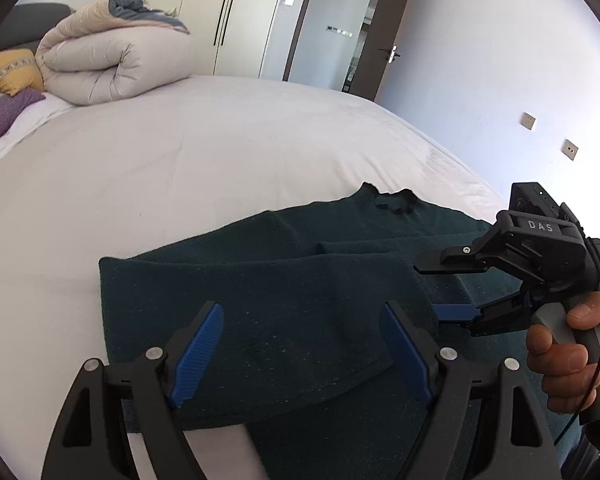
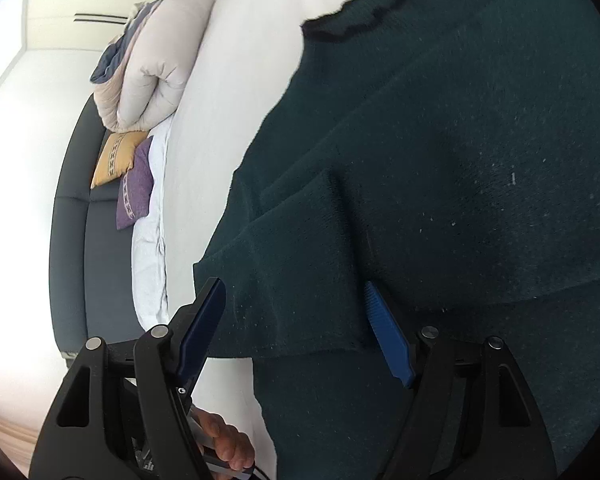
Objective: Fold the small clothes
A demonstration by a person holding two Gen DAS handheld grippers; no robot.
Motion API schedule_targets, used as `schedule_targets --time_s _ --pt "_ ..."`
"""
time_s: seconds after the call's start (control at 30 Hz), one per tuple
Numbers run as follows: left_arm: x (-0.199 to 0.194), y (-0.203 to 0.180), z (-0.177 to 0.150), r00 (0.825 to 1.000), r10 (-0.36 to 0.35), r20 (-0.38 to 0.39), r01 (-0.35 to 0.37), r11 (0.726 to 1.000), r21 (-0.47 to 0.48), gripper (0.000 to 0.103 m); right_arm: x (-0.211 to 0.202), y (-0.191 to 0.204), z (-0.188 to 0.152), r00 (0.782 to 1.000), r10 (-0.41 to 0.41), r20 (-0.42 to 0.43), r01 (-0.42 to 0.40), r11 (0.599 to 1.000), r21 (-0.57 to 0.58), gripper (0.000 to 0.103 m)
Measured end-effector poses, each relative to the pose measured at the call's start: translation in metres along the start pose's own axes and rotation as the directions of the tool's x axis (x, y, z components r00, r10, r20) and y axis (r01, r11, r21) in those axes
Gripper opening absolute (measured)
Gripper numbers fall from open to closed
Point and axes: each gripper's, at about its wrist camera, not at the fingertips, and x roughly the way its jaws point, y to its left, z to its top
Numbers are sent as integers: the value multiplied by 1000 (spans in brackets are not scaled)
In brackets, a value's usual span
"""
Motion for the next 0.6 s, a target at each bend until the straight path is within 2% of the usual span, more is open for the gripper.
schedule_targets --time_s 0.1,0.2,0.23,0.27,0.3,0.33,0.37,0.47,0.53,0.6 --pt "-11 28 7 998 -48 33 52 991 -123 80 9 -1 3 1000 -20 2 20 1000 7 69" --pt "-27 54 16 997 6 76 7 985 -172 80 12 -1 5 1000 -9 12 9 1000 16 69" --pt "-29 63 18 996 33 80 -18 983 -184 80 15 1 7 1000 -11 8 11 1000 9 66" --pt "-30 72 18 995 53 79 -36 979 -201 78 18 3 9 1000 -18 0 18 1000 -7 52" --pt "-31 81 18 995 64 75 -45 973 -227 76 24 6 11 999 -31 -16 31 999 -30 44" --pt "-30 90 17 996 62 69 -43 966 -255 73 30 11 11 998 -56 -30 54 997 -55 26" --pt "-29 100 16 996 58 62 -37 957 -288 71 33 15 12 996 -78 -35 75 994 -79 16" --pt "-22 120 12 998 46 37 -30 933 -360 62 29 34 12 991 -133 -4 130 973 -189 9" --pt "-18 125 11 999 44 28 -30 927 -373 54 17 49 14 985 -167 37 171 952 -256 7" --pt "-15 124 11 999 37 26 -25 927 -373 50 1 58 20 974 -206 92 225 926 -304 7"
